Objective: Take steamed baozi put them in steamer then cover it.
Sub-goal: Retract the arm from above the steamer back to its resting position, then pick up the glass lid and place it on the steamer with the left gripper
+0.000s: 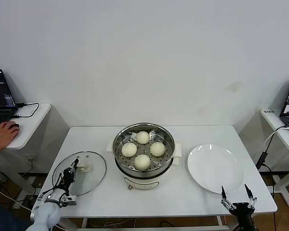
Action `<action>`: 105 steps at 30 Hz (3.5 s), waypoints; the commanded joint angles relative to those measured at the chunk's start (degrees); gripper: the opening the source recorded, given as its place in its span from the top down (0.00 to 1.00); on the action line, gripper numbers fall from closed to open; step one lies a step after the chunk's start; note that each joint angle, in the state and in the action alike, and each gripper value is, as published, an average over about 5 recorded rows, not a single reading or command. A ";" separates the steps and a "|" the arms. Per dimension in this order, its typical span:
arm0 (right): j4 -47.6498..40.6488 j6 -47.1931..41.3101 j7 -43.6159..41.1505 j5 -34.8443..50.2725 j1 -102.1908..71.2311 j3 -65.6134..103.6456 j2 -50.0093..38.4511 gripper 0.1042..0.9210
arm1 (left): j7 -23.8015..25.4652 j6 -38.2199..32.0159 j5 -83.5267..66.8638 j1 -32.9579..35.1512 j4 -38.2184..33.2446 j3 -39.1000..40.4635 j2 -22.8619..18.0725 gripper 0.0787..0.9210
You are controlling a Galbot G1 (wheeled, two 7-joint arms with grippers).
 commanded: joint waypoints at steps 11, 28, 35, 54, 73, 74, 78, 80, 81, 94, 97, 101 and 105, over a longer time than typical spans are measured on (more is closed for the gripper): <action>1.58 -0.12 -0.25 -0.44 -0.32 -1.89 -0.90 0.12 | 1.82 11.57 -10.35 13.98 -28.62 -7.99 6.08 0.93; 0.48 1.06 0.37 -4.19 0.78 -4.30 0.14 0.12 | 13.81 23.47 -22.50 11.83 -48.81 2.72 18.94 0.93; -1.36 1.26 1.39 -7.39 2.40 -5.12 2.13 0.12 | 17.38 27.27 -15.27 -0.44 -46.49 18.78 14.99 0.93; -3.23 1.93 2.64 -12.22 3.27 -6.37 4.86 0.12 | 28.20 33.80 0.93 -14.94 -37.70 32.20 -1.24 0.93; -3.88 2.50 2.77 -12.25 3.12 -5.79 4.79 0.12 | 28.33 33.75 5.74 -14.40 -31.45 33.77 -11.27 0.93; -3.88 2.51 2.77 -12.26 3.12 -5.79 4.78 0.12 | 28.32 33.72 5.84 -14.21 -31.39 33.77 -11.37 0.93; -3.88 2.54 2.75 -12.39 3.10 -5.86 4.77 0.12 | 28.36 33.67 6.03 -13.49 -31.47 33.66 -11.56 0.93; -3.92 2.58 2.75 -12.48 3.08 -5.91 4.79 0.12 | 28.38 33.64 6.10 -13.18 -31.58 33.66 -11.61 0.93; -3.96 2.60 2.75 -12.51 3.07 -5.93 4.79 0.12 | 28.36 33.62 6.15 -13.04 -31.61 33.67 -11.65 0.93; -4.24 2.92 2.73 -12.70 3.02 -6.11 4.72 0.12 | 27.65 32.55 7.42 -12.02 -30.26 33.11 -12.06 0.93; -4.39 2.94 2.72 -12.70 3.11 -6.12 4.69 0.12 | 27.54 32.43 7.61 -11.82 -30.13 33.21 -12.28 0.93; -4.50 2.95 2.67 -12.70 3.17 -6.20 4.67 0.12 | 27.42 32.27 7.77 -11.76 -29.75 33.28 -12.55 0.93; -4.68 2.99 2.62 -12.64 3.22 -6.21 4.55 0.12 | 27.27 31.75 7.77 -11.70 -29.47 33.16 -12.68 0.93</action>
